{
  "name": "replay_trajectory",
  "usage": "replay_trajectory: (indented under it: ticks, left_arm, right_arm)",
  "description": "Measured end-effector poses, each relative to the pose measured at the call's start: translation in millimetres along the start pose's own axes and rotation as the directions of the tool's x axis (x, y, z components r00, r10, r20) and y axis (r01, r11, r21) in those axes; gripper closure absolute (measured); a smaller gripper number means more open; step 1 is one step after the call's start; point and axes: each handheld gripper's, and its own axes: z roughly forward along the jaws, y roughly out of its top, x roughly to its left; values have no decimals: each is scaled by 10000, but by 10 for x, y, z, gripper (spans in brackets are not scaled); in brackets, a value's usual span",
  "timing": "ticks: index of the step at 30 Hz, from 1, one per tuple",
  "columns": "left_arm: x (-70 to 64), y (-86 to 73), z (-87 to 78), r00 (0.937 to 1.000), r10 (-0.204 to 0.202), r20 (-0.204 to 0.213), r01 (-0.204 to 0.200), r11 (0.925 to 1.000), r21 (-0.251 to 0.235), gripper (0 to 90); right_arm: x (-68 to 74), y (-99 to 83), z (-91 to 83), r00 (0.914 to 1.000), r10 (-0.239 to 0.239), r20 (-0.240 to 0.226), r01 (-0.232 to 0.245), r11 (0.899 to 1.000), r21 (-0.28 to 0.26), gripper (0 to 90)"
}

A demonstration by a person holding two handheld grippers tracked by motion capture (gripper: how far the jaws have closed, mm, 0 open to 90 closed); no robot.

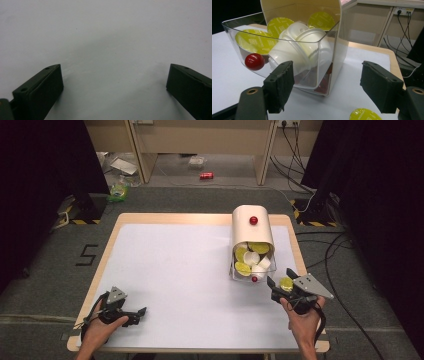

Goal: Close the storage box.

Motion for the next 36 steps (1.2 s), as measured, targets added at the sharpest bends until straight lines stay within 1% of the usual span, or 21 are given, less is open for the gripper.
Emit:
replay_trajectory:
  ticks: [15, 23, 36]
  left_arm:
    - [4, 0, 1, 10000, -13, 24, 13, 10000, -3, 1]
    - [4, 0, 1, 10000, -11, 23, 11, 10000, -1, 1]
    - [3, 0, 1, 10000, -8, 21, 8, 10000, -1, 1]
  right_arm:
    - [-20, 13, 76, 9999, 63, 124, -61, 9999, -101, 259]
    - [-26, 29, 122, 9997, 101, 206, -100, 9999, -61, 262]
    - [-32, 30, 154, 9995, 120, 302, -116, 9998, -132, 260]
